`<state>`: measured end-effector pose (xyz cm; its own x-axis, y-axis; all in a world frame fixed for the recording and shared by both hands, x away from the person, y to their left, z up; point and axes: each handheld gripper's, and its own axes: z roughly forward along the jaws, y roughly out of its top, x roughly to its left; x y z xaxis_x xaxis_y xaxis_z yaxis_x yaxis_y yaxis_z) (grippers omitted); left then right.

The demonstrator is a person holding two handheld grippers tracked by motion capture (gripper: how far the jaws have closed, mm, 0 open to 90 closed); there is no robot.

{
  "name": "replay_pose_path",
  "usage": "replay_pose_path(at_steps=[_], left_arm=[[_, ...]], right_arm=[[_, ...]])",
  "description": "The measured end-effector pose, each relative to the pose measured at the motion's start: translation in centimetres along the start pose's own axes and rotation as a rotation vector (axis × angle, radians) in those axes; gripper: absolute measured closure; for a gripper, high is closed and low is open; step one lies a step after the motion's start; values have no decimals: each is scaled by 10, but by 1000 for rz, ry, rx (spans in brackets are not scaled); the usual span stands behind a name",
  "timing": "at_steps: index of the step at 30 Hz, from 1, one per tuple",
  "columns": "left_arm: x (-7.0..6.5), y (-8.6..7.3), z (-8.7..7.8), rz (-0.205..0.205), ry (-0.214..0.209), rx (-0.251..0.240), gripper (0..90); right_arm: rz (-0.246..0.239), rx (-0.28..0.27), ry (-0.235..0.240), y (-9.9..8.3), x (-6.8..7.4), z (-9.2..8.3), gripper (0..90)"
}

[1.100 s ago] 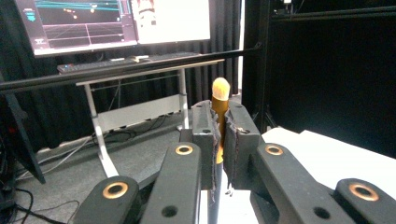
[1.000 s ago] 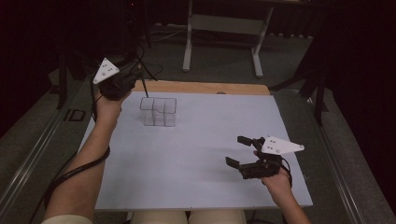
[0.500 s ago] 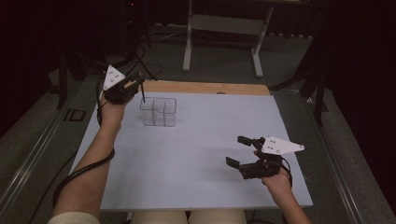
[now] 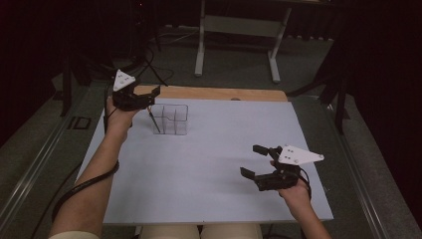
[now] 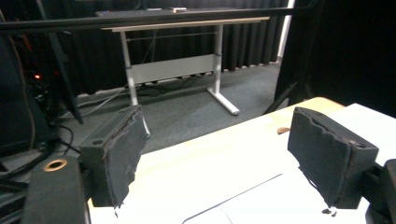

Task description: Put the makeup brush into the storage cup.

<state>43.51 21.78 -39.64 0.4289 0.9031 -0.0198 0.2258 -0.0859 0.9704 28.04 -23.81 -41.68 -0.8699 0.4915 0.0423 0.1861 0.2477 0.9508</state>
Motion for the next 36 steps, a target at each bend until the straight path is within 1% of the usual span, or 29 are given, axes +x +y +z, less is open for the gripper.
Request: replay_pose_path(at_steps=[3, 5, 6, 7, 8, 10, 16, 20, 21, 23, 31, 36], left_arm=[[-2, 4, -3, -12, -9, -4, 158], [-4, 6, -5, -26, -28, -6, 146], [-5, 7, -6, -29, -36, -5, 115], [-6, 8, -7, -35, -54, 5, 84], [-7, 9, -8, -42, -68, 11, 75], [-10, 11, -12, -36, -78, 14, 54], [-17, 15, -24, -19, -108, 3, 42], [-21, 18, -37, -24, -131, -14, 40], [-22, 19, -40, -18, -132, -13, 40], [-24, 19, -46, -18, -146, -17, 40], [-29, 15, -69, -12, -192, -26, 41], [-31, 9, -82, -9, -224, -38, 41]], right_arm=[[1, -1, 1, 0, 0, 0, 143], [-1, 0, 2, 0, 0, 0, 143], [0, 0, 3, 0, 1, 0, 143], [2, 0, 4, 0, 1, 0, 143], [2, 0, 4, 0, 1, 0, 143], [2, 0, 4, 0, 1, 0, 143], [4, -4, 2, 1, 1, -1, 143], [2, -7, 3, 1, 0, -1, 143], [2, -7, 3, 1, 0, -1, 143], [0, -6, 1, 2, 1, -2, 143], [-3, -14, -2, 4, 1, -4, 143], [9, -15, -6, 2, -1, -5, 143]])
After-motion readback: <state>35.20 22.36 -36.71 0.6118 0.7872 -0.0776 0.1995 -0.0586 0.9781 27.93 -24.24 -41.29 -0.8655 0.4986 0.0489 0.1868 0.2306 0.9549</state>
